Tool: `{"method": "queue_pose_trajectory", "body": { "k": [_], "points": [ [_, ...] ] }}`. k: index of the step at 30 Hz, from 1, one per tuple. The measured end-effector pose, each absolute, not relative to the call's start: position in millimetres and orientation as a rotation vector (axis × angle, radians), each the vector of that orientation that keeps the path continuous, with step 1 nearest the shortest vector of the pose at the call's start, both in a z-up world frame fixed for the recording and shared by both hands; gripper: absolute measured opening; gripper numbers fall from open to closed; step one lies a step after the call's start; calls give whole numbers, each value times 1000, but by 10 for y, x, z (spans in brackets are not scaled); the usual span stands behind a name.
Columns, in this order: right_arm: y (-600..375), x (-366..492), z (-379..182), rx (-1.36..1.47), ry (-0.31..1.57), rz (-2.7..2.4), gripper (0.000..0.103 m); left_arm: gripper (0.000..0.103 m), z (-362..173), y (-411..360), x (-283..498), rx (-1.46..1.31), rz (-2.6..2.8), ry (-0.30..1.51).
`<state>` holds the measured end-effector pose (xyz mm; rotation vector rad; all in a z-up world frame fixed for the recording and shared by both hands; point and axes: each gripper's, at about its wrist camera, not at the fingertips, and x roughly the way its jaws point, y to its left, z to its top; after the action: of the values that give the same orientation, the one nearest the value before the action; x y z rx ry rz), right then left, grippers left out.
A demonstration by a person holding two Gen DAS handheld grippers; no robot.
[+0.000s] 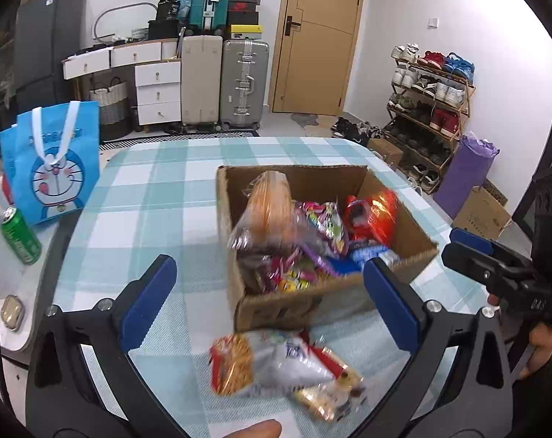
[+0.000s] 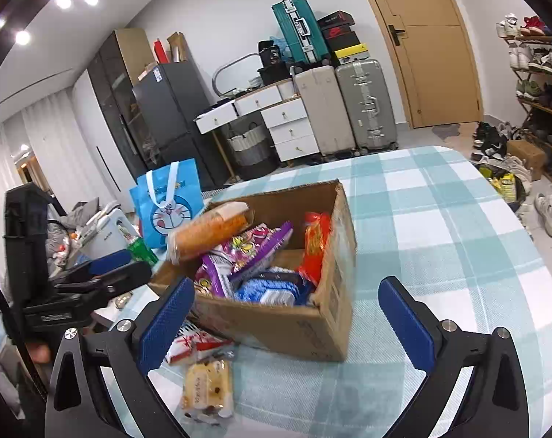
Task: Organize snacks
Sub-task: 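Move both grippers back toward the remaining snacks on the table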
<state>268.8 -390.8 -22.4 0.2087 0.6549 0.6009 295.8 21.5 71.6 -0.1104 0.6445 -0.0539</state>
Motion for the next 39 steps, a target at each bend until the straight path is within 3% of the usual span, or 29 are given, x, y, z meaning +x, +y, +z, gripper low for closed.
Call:
{"method": "queue_pose_trajectory", "body": {
  "k": [17, 39],
  "points": [
    [-3558, 2316, -416, 79, 771, 700, 102, 102, 522, 418, 2166, -157, 10, 698],
    [-3034, 2168, -882, -110, 908, 736, 102, 102, 406, 331, 2262, -103, 11, 752]
  ]
}}
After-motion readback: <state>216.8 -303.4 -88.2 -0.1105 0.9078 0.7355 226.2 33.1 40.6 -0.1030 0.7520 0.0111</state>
